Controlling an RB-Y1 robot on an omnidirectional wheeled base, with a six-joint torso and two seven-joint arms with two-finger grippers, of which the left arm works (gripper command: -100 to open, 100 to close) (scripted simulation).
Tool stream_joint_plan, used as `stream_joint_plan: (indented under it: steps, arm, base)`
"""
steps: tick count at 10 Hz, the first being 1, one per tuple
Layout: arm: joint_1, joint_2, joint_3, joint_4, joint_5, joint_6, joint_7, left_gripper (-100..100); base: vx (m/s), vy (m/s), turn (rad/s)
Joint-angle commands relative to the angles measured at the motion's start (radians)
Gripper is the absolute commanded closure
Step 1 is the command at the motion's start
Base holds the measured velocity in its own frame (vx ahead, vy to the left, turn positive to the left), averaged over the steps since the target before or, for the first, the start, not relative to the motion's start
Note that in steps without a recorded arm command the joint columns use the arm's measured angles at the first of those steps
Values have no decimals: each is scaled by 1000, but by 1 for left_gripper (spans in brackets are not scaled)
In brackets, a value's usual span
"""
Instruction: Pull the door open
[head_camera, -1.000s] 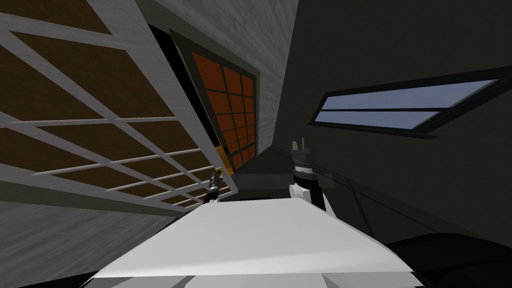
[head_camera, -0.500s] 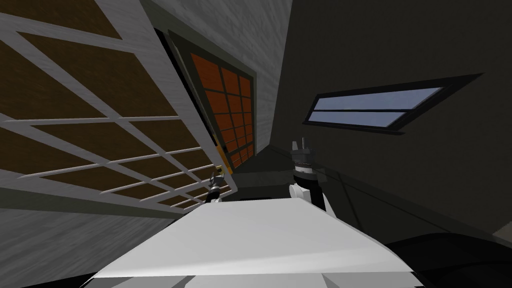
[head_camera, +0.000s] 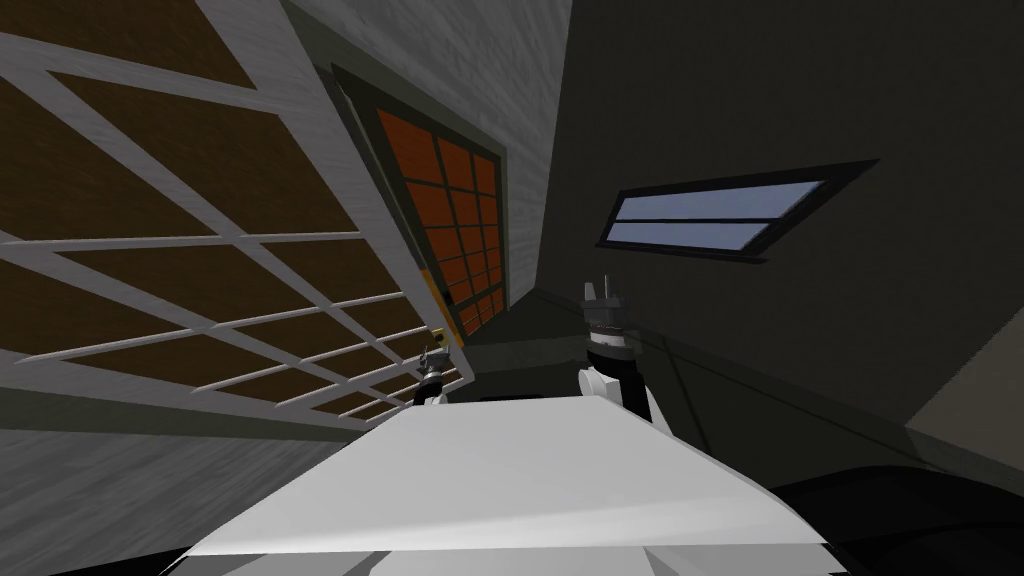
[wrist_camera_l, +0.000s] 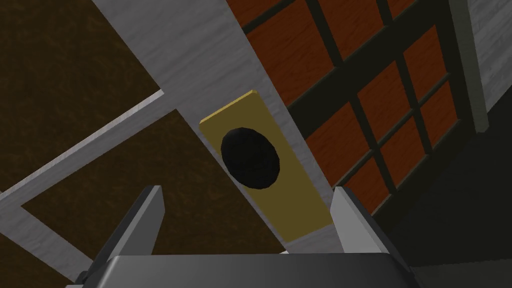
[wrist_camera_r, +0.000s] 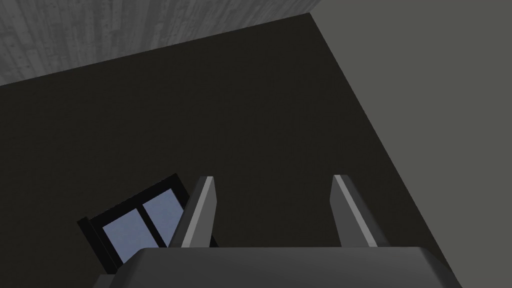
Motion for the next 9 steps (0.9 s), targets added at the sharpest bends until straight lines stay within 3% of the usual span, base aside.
stream_joint_plan:
  steps: [1, 2, 3, 9]
  arm:
    - [3, -10, -4, -13, 30, 1, 50, -100]
    - [6, -17, -6, -22, 50, 2, 78, -100]
    - [6, -17, -6, -22, 50, 2, 89, -100]
    - [21, -51, -17, -72, 152, 7, 262, -100]
  base:
    - [-87, 32, -140]
    - [-105, 26, -136]
    - [-68, 21, -26]
    - [-94, 25, -99]
